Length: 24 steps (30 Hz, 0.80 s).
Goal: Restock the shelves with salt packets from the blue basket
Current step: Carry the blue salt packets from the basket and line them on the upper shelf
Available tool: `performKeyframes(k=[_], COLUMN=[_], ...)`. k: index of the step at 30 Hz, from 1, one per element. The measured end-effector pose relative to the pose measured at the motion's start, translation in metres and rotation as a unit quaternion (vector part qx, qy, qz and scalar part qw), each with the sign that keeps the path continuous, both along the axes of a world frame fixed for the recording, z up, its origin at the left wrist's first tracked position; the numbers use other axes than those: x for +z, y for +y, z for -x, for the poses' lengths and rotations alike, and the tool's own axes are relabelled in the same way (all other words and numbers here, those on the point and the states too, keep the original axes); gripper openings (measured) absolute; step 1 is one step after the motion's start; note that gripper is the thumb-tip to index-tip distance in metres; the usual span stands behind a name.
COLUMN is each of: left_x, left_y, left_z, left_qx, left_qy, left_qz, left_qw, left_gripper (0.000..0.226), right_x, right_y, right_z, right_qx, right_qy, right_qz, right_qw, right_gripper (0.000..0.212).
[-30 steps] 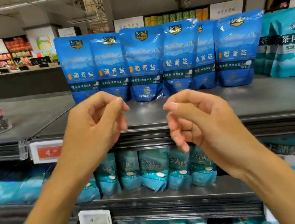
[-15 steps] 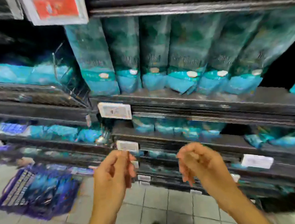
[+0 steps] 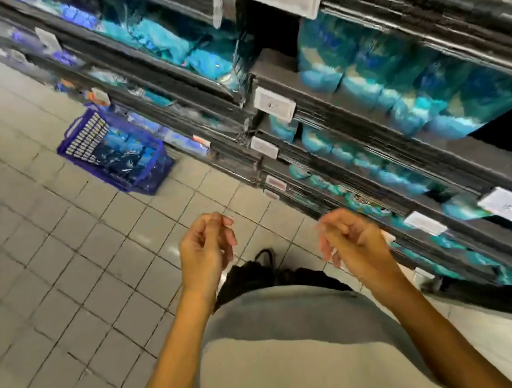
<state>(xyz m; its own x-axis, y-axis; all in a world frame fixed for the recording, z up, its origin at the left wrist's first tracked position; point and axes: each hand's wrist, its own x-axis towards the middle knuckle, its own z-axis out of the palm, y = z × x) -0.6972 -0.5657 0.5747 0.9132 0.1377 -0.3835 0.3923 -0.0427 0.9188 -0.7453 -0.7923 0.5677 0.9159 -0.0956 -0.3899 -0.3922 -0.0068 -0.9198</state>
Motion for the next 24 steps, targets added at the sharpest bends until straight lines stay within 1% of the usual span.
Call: performKeyframes(k=[2,6,7,9,11,14,16,20,24], left_x=[-0.004,-0.01,-0.012,-0.018,-0.025,-0.036,-0.041,-0.048,-0.055], left_y=[0.005,0.023,0.03,0.043,0.058,0.085,0.104,0.145,0.203], left_z=[0.018,0.061,0.071,0.091,0.11,0.13,0.143,0.155,0.14], left_qx=[0.059,0.177,0.203,0.251,0.299,0.34,0.36,0.399,0.435], left_qy=[0.029,0.059,0.065,0.082,0.089,0.08,0.087,0.087,0.089], left_qz=[0.003,0.011,0.005,-0.012,-0.019,-0.057,-0.071,-0.079,-0.061], left_qw=[0.998,0.982,0.977,0.964,0.95,0.935,0.926,0.909,0.894], left_gripper=[0.032,0.033,0.033,0.031,0.029,0.032,0.035,0.033,0.029], right_x=[-0.009,-0.019,-0.021,-0.02,-0.014,-0.006,-0.002,-0.003,-0.011], right_y=[0.004,0.022,0.03,0.047,0.069,0.109,0.139,0.202,0.264], right_z=[-0.001,-0.014,-0.02,-0.034,-0.049,-0.073,-0.087,-0.111,-0.133], right_qx=[0.038,0.123,0.144,0.18,0.218,0.264,0.289,0.33,0.343], right_qy=[0.031,0.042,0.045,0.04,0.02,0.006,0.012,0.023,0.032], right_qz=[0.004,0.014,0.013,0.005,-0.013,-0.033,-0.025,-0.012,-0.004], right_qw=[0.999,0.991,0.988,0.983,0.976,0.964,0.957,0.944,0.939], right_gripper=[0.01,0.009,0.013,0.016,0.011,0.009,0.014,0.015,0.02])
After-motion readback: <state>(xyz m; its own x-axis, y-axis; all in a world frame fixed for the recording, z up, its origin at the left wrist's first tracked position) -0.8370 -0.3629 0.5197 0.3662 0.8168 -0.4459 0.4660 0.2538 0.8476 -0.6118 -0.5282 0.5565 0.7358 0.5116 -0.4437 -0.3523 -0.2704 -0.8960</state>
